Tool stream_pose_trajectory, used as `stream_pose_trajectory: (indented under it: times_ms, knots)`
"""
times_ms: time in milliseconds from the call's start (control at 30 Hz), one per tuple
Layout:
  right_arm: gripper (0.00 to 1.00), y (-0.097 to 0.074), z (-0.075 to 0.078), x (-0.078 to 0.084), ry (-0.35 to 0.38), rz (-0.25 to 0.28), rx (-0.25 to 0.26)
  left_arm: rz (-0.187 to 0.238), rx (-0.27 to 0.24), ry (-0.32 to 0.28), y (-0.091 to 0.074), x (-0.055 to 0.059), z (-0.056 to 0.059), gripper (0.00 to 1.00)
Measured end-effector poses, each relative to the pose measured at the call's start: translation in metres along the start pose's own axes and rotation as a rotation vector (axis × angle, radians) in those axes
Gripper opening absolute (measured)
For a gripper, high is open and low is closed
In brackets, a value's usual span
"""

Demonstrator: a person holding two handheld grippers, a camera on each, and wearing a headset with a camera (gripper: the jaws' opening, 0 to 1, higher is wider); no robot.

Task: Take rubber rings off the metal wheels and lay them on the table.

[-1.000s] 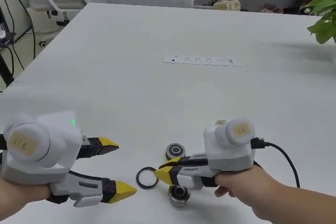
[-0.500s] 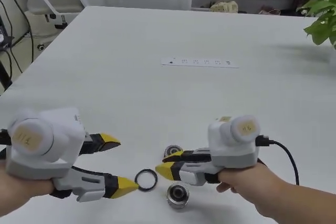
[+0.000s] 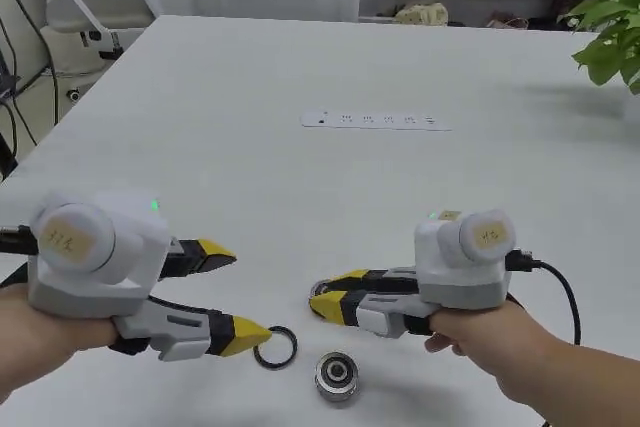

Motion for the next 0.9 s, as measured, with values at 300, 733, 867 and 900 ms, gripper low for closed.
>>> stream_pose_trajectory:
  times_ms: [300,733,867,900]
  knots:
    - [0.22,-0.007,0.010,-0.003,-0.011,0.017,0.043,0.006,0.004,0.008,0.009,-0.009,-0.006,0.53]
    - [0.23,-0.010,0.023,0.002,-0.039,0.003,0.074,0.013,0.007,-0.005,0.026,-0.016,-0.019,0.52]
    - [0.25,-0.010,0.025,0.004,-0.050,-0.006,0.072,0.011,0.012,-0.010,0.032,-0.017,-0.022,0.51]
    - [0.25,-0.010,0.025,0.005,-0.052,-0.008,0.071,0.011,0.013,-0.012,0.033,-0.017,-0.022,0.51]
Point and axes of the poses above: the centre of the closed fingertips' face, and the gripper's own axes: y roughly forward along the fingers, z roughly to its right, x roughly out of its underside, the point moved 8 cm from there along -y, roughly backward along the fingers, and after that the axes turned 1 degree about x, right-handed, at the moved point
